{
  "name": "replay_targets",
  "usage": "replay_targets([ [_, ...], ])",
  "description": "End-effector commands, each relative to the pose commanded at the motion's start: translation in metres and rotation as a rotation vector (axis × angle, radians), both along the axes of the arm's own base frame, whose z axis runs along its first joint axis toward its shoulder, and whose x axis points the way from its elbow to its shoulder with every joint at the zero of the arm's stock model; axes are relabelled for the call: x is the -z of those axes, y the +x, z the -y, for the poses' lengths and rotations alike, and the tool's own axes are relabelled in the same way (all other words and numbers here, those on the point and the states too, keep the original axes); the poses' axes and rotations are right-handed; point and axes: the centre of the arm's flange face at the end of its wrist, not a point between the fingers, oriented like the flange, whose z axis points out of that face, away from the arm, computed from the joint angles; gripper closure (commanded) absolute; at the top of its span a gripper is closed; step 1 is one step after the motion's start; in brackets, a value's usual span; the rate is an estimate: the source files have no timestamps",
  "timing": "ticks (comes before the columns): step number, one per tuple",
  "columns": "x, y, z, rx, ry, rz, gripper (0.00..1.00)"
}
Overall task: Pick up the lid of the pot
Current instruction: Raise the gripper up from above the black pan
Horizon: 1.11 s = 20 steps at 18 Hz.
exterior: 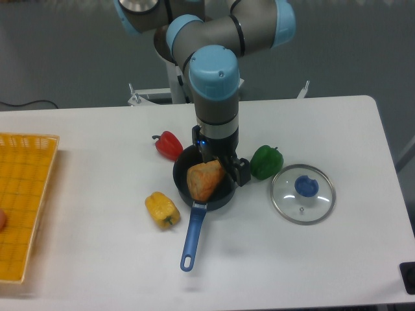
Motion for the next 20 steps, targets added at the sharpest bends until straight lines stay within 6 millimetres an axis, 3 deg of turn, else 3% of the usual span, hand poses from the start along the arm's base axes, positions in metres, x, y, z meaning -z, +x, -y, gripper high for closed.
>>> replay_targets([
  [20,0.012,0.004,0.001,-0.044,0.020,0.049,0.00],
])
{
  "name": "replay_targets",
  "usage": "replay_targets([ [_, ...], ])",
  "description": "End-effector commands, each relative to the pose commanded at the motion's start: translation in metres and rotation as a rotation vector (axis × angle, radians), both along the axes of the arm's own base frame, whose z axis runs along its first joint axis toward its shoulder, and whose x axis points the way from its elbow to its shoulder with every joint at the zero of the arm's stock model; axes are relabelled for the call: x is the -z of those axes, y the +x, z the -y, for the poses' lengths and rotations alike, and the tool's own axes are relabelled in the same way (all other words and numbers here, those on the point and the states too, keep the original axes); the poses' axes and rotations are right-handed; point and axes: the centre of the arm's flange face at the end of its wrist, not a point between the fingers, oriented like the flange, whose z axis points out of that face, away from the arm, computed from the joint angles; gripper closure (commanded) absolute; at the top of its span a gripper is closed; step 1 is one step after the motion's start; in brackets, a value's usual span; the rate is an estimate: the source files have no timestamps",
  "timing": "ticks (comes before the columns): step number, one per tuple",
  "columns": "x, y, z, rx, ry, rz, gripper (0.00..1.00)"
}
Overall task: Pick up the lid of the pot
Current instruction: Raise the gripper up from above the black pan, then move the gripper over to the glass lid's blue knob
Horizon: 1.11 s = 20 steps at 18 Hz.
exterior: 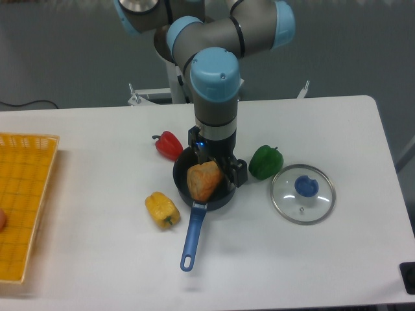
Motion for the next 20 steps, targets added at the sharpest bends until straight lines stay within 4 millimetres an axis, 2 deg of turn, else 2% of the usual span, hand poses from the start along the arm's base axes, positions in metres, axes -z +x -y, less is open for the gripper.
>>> replay_targets([
  [6,0.002,-0.005,0.005,-0.015,-0.029,-0.021,0.00],
  [11,-0.009,-0.046,0.032,-0.081,-0.016,-0.036,0.00],
  [15,0.011,-0.077,0.052,-0.117,-0.041,-0.012,0.00],
  [18,0.040,-0.104,0.064,-0.015,-0.084,0.014,0.00],
  [20,0.044,-0.117,0.072,-0.023,-0.098,0.013,0.00],
])
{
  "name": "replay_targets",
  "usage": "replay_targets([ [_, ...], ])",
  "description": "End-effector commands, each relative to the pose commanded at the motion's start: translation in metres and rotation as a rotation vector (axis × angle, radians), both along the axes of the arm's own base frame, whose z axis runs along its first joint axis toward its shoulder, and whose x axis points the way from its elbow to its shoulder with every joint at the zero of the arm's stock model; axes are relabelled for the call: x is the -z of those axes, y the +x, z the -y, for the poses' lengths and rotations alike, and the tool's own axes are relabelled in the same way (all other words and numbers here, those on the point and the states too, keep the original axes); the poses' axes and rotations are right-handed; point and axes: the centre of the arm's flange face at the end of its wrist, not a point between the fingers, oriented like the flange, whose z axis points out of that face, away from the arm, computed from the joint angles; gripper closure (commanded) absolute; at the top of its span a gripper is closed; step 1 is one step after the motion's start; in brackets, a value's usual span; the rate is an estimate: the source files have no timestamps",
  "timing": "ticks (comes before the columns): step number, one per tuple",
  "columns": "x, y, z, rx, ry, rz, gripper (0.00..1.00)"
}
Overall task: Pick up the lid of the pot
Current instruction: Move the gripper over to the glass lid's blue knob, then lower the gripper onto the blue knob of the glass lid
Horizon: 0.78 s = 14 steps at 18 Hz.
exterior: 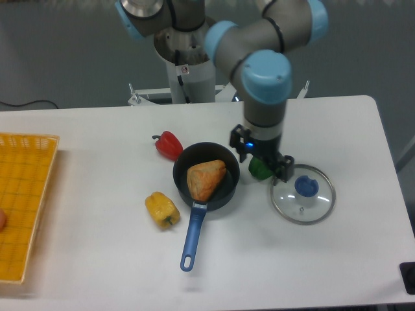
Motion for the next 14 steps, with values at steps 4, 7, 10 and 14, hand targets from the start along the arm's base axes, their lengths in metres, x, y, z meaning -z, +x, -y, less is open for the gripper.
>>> replay_targets([
  [4,0.016,-0.037,0.032,-0.076,0.007,0.027,0.00],
  [7,0.036,-0.069,0.042,-0.104,-0.009,0.050,0.00],
  [10,0.059,-0.073,0.041,-0.133,-0.024,0.075,0.00],
  [14,0.058,-0.079,0.046,-0.180,0.011,0.089,0.00],
])
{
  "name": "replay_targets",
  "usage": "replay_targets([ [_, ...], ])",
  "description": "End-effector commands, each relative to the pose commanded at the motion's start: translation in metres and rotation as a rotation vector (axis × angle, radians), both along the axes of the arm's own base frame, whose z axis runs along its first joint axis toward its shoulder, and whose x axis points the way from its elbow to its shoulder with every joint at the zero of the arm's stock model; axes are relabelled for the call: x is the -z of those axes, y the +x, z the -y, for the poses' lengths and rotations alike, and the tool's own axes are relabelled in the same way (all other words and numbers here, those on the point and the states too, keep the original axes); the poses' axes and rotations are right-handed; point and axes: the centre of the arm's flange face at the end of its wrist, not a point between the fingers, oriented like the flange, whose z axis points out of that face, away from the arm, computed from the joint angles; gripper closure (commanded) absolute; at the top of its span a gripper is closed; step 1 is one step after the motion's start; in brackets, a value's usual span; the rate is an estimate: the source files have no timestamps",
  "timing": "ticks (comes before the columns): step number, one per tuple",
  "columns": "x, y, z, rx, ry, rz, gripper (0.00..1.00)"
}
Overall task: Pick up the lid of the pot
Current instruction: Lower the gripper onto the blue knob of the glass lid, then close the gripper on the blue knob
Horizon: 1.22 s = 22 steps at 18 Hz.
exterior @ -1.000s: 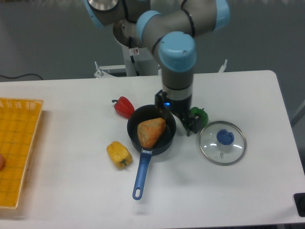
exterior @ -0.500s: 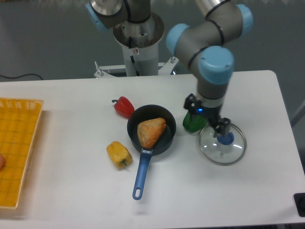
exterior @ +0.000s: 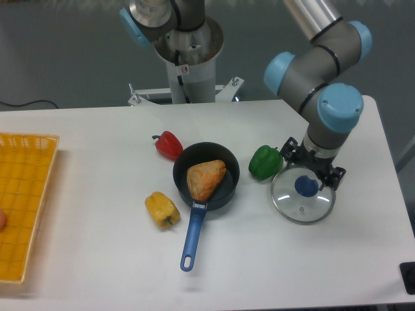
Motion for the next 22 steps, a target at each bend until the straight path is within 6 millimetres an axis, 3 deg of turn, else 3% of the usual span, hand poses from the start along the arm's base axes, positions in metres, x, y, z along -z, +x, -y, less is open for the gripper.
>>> replay_targets([
  [8,0.030,-0.019,0.003,-0.009,0.004,-0.014,0.00],
  [22,0.047,-0.013,0.002,-0.003,-0.010,0.012,0.00],
])
